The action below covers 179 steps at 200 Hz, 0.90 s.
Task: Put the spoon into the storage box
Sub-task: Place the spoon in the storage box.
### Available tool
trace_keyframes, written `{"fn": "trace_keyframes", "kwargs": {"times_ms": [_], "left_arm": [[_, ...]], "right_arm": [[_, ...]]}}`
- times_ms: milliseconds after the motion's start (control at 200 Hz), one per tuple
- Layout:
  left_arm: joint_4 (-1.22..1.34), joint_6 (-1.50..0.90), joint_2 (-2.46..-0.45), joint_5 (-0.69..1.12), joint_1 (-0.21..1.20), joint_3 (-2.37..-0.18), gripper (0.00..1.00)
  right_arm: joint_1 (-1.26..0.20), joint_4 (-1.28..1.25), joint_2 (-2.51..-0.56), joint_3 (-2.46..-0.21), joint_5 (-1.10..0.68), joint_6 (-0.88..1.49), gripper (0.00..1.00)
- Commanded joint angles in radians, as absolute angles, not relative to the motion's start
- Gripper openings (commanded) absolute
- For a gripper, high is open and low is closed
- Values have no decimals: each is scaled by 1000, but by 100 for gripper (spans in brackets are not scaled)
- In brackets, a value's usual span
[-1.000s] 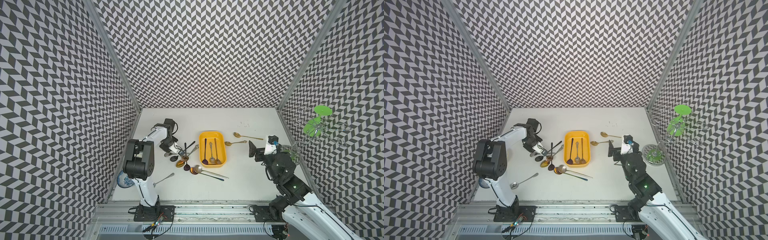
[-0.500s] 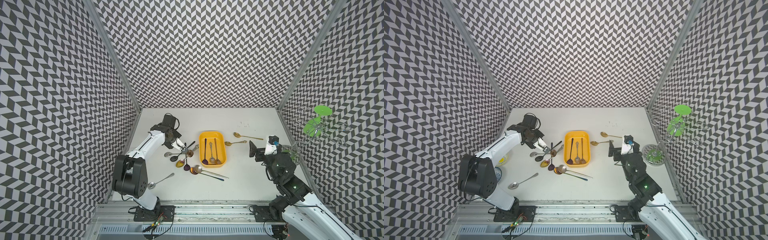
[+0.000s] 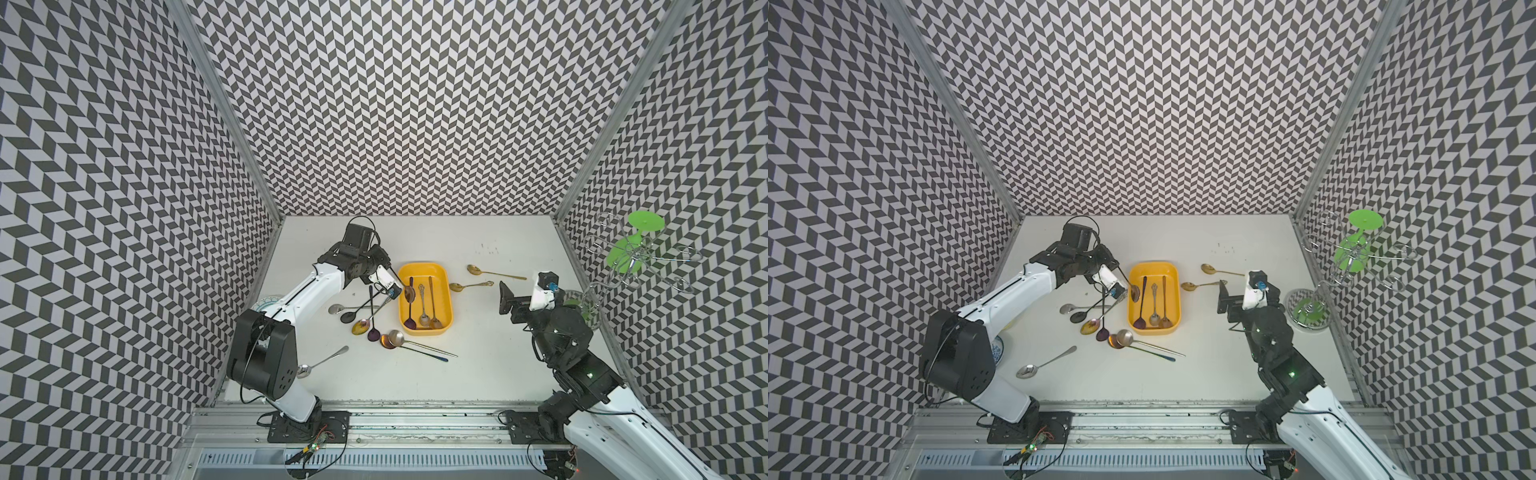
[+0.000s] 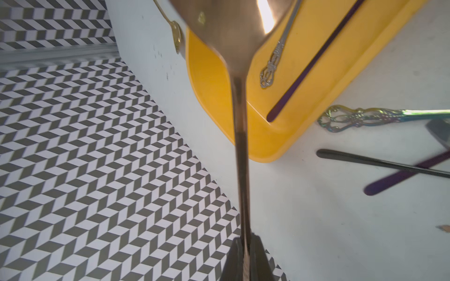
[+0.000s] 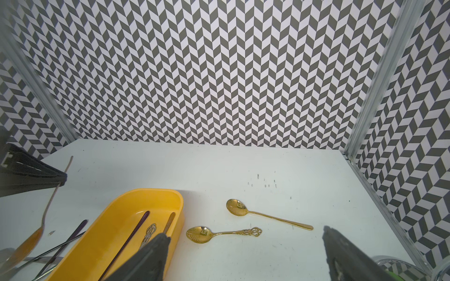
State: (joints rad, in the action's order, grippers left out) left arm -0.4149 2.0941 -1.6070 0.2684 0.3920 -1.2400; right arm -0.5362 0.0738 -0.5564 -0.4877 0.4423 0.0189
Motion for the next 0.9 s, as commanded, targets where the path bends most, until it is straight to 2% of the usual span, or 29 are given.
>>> {"fn": "trace_keyframes", "kwargs": {"times_ms": [0,320,406,536,686,766,876,891], "left_arm": [[-365,2711,-1643,335,428,-1262,0],[-242,2700,-1721,384,516,-1243,0],[-242,2677,-1741,397,524,-1267,11],[-219,2667,-1761,393,523,-1276,17],[-180,2633,-1761,427,523,-1271,46],[-126,2607,-1754,434,520,-1253,55],[-97,2565,-1727,453,520,-1234,57],[-93,2556,-1722,457,520,-1233,64]], "right_arm": [[-543,17,-543,-479,447,13,100],[-543,16,-523,-477,429,16,100],[-543,19,-528,-477,467,12,100],[-543,11,-512,-474,432,16,100],[-544,13,-522,-474,468,12,100],[-545,8,-514,-473,433,17,100],[-545,14,-530,-474,460,15,100],[-545,15,-532,-473,464,15,100]]}}
